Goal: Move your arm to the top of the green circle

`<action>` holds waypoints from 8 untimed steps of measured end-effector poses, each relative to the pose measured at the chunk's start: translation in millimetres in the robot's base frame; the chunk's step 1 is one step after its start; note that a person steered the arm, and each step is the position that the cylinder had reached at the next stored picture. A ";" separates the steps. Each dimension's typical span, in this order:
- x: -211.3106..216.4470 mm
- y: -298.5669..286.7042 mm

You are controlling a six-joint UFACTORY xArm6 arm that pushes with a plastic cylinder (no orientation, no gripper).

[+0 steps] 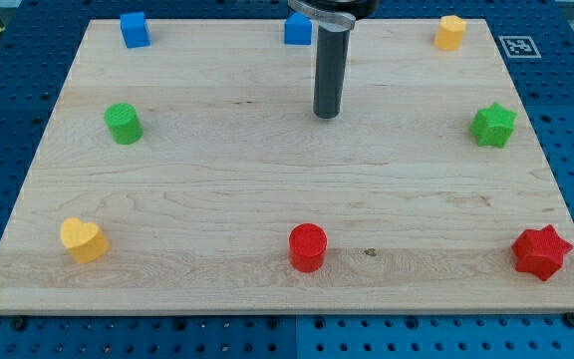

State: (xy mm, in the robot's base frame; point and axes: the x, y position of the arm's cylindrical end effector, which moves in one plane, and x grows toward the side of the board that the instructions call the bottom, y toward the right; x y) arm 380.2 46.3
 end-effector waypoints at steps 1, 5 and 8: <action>8.3 2.3; 34.9 3.2; -34.5 -128.2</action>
State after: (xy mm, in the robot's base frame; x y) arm 345.7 -81.9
